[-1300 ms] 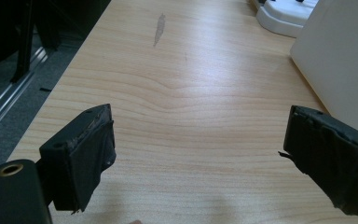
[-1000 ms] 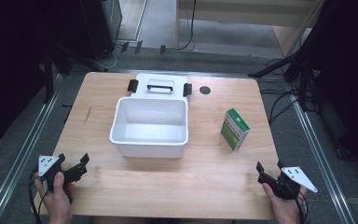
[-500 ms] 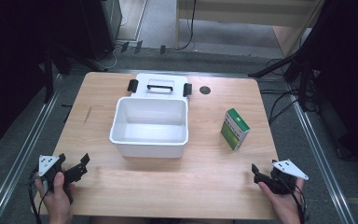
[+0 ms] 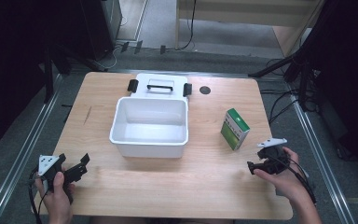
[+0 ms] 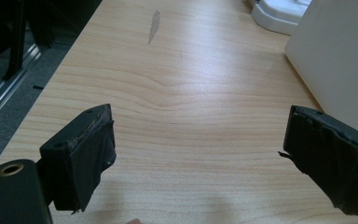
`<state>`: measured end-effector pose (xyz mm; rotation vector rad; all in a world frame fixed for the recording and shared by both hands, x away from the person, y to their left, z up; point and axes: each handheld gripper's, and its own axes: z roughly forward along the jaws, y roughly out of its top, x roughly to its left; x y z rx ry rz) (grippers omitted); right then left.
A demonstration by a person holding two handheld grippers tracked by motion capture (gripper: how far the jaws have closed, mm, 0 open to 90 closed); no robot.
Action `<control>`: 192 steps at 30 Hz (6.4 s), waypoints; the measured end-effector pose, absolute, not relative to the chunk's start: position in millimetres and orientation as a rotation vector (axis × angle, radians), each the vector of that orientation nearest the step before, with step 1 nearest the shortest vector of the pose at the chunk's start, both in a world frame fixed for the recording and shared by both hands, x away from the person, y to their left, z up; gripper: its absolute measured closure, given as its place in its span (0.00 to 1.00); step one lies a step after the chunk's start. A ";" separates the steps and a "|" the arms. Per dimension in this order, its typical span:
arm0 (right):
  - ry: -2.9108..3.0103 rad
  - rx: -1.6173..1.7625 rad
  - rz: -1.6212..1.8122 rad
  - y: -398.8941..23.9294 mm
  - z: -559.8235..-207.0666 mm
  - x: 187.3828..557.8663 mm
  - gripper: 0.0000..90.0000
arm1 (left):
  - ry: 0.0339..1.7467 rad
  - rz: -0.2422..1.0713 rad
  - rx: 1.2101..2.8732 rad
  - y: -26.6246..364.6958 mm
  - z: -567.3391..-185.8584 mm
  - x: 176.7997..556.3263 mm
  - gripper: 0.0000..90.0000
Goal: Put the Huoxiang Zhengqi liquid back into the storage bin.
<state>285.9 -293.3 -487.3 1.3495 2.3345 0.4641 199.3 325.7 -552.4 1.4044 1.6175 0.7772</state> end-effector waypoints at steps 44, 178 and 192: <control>2.617 1.512 0.135 -208.6 -402.8 411.9 0.37 | 1.622 0.765 1.402 326.1 -552.5 200.3 0.11; 2.954 -0.009 0.248 -7.5 -331.1 399.5 0.71 | 1.624 0.734 1.420 326.8 -552.8 202.9 0.11; 2.963 -0.026 0.220 -3.1 -370.8 406.6 0.71 | 1.626 0.730 1.418 326.8 -552.8 203.1 0.11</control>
